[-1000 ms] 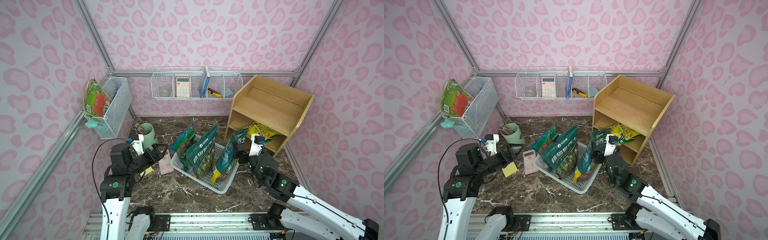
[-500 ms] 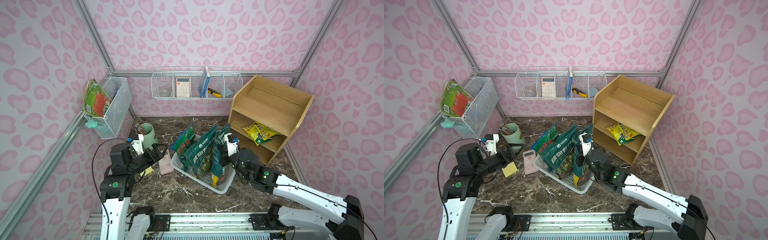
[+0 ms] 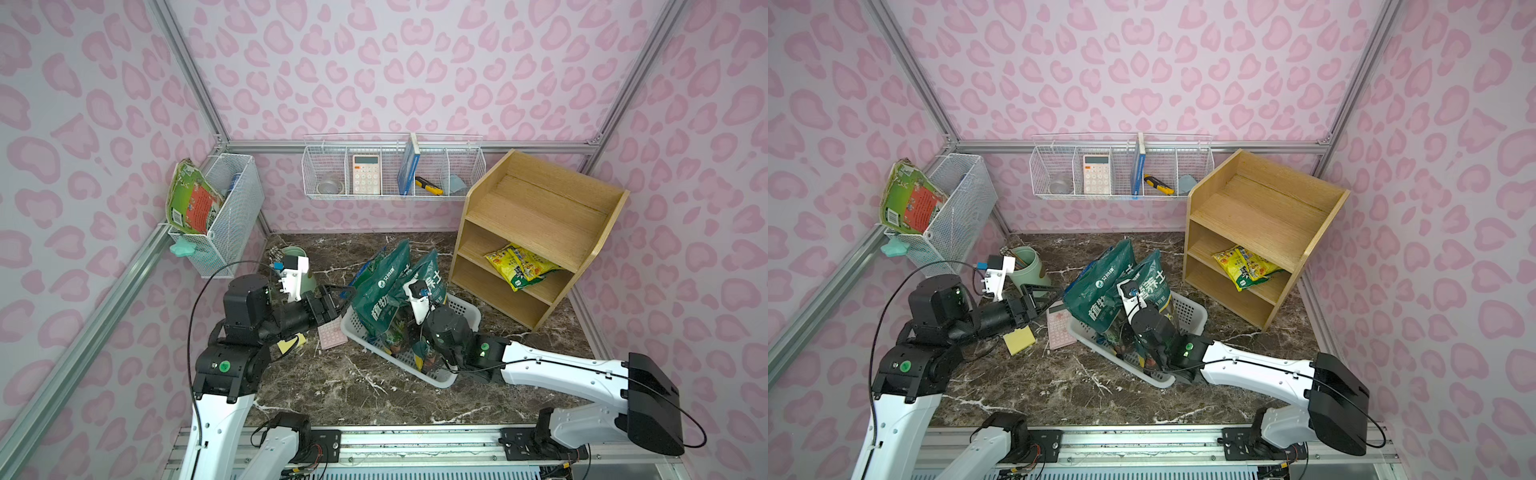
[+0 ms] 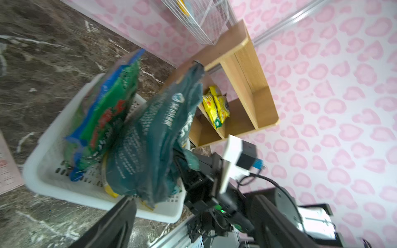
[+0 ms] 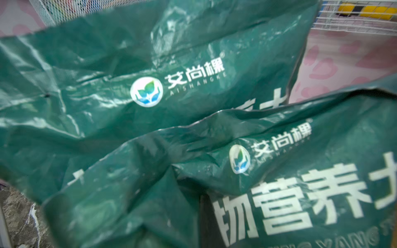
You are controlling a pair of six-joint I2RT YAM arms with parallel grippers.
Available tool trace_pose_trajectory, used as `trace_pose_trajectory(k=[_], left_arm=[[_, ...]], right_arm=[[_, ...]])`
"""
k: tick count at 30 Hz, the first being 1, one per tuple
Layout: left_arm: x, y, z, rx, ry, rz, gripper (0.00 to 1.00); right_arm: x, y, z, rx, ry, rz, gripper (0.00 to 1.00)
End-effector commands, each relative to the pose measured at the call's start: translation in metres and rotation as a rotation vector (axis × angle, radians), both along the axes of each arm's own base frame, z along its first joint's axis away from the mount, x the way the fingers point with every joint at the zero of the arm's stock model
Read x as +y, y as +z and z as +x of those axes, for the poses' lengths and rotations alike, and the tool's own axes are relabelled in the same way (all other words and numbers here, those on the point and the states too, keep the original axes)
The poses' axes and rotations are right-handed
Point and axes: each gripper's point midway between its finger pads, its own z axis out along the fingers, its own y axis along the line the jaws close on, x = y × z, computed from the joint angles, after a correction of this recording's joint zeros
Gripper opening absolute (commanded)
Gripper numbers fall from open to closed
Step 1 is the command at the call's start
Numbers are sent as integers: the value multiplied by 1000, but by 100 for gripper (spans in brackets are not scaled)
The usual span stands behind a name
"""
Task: Take down the fertilizer bag from the shelf
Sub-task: Place the fertilizer bag in the storage box.
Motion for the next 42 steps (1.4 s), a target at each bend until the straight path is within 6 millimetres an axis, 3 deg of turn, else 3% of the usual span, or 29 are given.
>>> trace_pose_trajectory(k=[1,3,5,6,9,14,20,22,23,25,26,27,29,30,33,35,40,42], left_arm=[[-22,16,-1,-2,-79,-24,70],[-42,12,8,35,-134,-5,48],[-53,-1,18,87,-140,39,36],[-54,-10,26,116,-123,72,38],[-55,-32,44,180,-84,115,59],[-73,-44,63,231,-113,87,76],[-98,-49,74,229,-141,144,79],[-102,-60,78,245,-126,179,79],[-105,-54,82,231,-123,178,79],[-108,-58,86,241,-123,195,70],[-109,-63,89,252,-120,209,60],[-110,-67,92,259,-120,218,45],[-113,-72,99,274,-120,229,6],[-115,-73,101,277,-121,231,0],[-118,-72,114,272,-103,245,0],[-119,-68,123,264,-87,263,0],[-130,-61,132,259,-129,271,0],[-125,-56,137,244,-99,297,0]], right_arm=[[9,-14,-2,20,63,-7,0],[11,-12,3,34,75,17,0],[4,-6,11,40,53,46,0],[-3,0,15,34,36,66,0],[-20,20,13,-15,31,124,0],[-26,37,-5,-61,113,169,0],[-12,40,-28,-67,230,179,0],[-7,42,-37,-86,254,173,0],[-5,44,-40,-93,256,171,0],[-5,45,-43,-99,251,168,0],[-7,45,-43,-100,244,171,0],[-10,45,-42,-102,233,174,0],[-16,45,-40,-105,205,179,0],[-19,46,-39,-107,195,180,1],[-28,49,-35,-95,166,203,28],[-38,49,-32,-76,146,229,41],[-61,55,-29,-50,152,303,47],[-67,56,-27,-48,128,298,64]])
